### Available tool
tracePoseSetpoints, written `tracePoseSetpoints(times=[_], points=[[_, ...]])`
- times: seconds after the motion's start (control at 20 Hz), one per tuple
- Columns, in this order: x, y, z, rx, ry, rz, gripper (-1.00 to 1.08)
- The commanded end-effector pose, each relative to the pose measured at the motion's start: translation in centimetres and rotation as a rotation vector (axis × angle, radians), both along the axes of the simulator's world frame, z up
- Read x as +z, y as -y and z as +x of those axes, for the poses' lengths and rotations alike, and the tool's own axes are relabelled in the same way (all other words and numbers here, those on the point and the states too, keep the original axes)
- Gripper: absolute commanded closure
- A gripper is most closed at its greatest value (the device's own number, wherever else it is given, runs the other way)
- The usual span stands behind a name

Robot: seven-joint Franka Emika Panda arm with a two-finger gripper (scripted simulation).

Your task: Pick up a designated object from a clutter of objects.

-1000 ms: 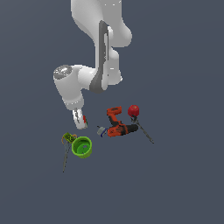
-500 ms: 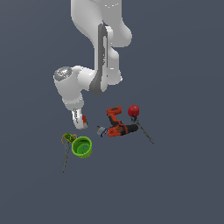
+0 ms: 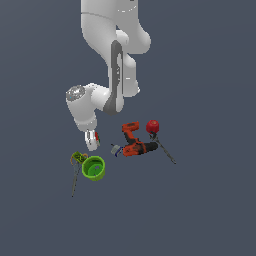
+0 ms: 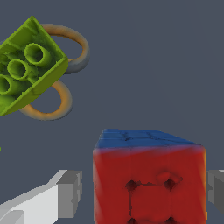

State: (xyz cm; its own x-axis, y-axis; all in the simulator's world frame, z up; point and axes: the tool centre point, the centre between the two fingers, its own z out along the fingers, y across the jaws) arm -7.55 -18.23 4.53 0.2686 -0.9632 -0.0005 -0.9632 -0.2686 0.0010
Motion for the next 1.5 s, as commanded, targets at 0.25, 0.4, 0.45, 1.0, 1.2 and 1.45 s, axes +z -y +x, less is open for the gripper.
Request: tracePoseSetpoints(times=[0.25, 0.4, 0.45, 1.0, 1.2, 1.45], points=[[-1.2, 0.0, 0.0, -0.001, 0.001, 0.0, 1.08], [-1.2, 0.0, 0.0, -0.001, 0.001, 0.0, 1.08], [-1.2, 0.0, 0.0, -0.001, 0.001, 0.0, 1.08], [-0.5, -0.3, 0.4, -0.001, 0.003, 0.0, 1.08], [1.0, -1.0, 1.0, -0.001, 0.002, 0.0, 1.08], [4.0, -2.3, 2.3, -0.002, 0.002, -0.001, 1.08]])
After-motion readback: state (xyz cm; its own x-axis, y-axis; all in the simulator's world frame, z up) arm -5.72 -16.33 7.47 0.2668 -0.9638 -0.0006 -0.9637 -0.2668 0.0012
